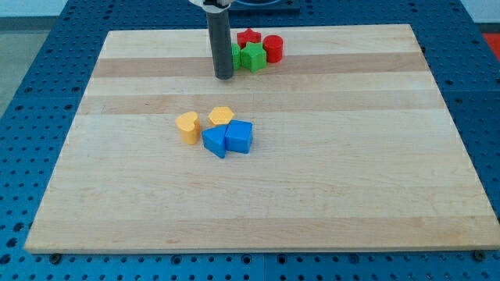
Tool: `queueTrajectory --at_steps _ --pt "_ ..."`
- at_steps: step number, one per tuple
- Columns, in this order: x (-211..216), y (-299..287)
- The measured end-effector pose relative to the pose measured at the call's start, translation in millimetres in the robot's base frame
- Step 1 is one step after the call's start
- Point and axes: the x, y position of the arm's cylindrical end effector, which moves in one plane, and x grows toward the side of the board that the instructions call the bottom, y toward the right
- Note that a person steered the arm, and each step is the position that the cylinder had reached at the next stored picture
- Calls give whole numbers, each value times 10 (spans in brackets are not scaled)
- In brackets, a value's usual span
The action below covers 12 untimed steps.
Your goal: Slide the yellow hexagon to center right of the board
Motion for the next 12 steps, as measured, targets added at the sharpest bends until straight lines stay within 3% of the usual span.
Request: queueTrajectory --at_steps 2,4,6,8,12 --pt "375 -1032" --pt "525 -1383" --pt "1101 -1248" --pt "1101 -1246" --pt "1094 -558"
